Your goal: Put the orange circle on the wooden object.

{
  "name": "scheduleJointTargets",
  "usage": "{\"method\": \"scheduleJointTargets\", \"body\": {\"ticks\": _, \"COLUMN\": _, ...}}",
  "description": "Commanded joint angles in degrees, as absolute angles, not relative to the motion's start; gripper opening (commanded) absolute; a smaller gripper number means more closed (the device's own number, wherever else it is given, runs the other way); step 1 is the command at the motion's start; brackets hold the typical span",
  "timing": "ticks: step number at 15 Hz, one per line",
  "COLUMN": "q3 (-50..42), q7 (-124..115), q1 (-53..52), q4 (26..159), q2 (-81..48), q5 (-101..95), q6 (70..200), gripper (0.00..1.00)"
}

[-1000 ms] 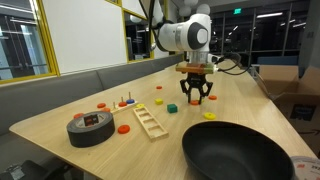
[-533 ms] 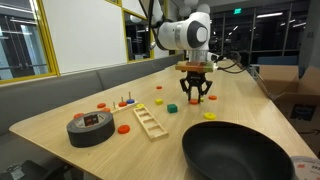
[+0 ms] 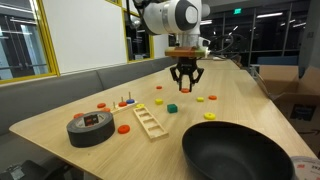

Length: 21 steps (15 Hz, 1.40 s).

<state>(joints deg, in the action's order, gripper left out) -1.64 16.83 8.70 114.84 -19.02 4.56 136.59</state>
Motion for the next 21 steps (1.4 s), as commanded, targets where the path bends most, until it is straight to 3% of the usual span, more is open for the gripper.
{"method": "scheduleJointTargets", "body": {"ticks": 1, "q3": -0.7, "q7": 18.3, "q1": 7.1, "q4": 127.0, "q2": -7.3, "q5": 3.5, "q6": 137.7, "gripper": 0.24}}
{"method": "scheduleJointTargets", "body": {"ticks": 11, "q3": 3.2, "q7": 17.3, "q1": -2.3, "q4": 146.9, "q2": 10.6, "q5": 5.8, "q6": 138.9, "gripper": 0.25}}
{"method": "scheduleJointTargets", "body": {"ticks": 21, "q3": 7.2, "q7": 15.9, "q1": -12.3, "q4": 152.2, "q2": 11.9, "q5": 11.5, "q6": 144.3, "gripper": 0.25}}
